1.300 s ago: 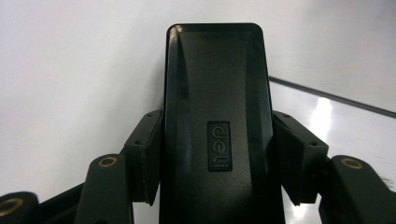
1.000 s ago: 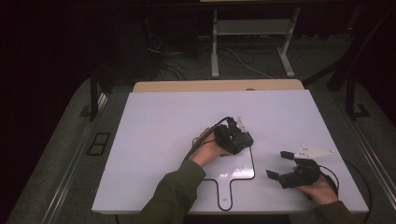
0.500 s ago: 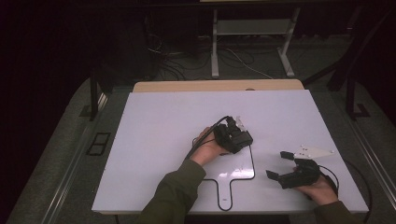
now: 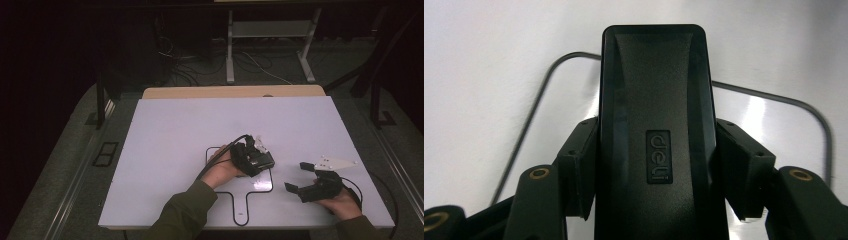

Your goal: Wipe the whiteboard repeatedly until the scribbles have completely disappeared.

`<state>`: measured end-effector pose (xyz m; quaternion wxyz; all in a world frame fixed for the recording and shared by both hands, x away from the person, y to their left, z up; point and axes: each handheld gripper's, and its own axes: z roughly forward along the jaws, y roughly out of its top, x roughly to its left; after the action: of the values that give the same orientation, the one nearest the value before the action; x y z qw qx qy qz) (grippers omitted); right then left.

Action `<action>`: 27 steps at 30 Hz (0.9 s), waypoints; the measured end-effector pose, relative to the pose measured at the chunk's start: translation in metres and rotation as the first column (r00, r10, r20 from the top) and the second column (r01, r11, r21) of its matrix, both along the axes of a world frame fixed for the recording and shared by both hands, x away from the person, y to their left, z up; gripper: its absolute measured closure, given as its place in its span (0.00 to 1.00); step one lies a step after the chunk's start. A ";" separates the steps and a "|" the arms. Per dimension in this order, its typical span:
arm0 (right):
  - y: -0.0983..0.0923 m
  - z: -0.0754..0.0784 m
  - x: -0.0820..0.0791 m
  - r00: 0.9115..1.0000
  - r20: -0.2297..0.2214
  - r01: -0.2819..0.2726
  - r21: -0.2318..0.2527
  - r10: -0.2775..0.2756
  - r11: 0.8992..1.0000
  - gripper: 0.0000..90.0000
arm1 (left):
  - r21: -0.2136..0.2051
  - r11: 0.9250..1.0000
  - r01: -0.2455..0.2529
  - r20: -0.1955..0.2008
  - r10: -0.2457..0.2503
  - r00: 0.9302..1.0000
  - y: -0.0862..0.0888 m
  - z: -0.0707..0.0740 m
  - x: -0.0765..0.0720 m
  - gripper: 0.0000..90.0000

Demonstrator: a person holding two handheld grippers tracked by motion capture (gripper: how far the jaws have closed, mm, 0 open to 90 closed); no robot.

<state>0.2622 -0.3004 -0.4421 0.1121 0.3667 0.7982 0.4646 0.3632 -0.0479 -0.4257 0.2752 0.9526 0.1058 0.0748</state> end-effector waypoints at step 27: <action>0.000 0.000 0.000 1.000 0.000 0.002 0.001 -0.002 1.000 0.00 | -0.020 0.998 -0.057 -0.003 0.057 0.998 0.011 -0.001 -0.002 0.44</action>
<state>0.2627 -0.3006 -0.4423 0.1126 0.3677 0.7975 0.4648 0.3616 -0.0367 -0.4270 0.2823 0.9465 0.1341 0.0806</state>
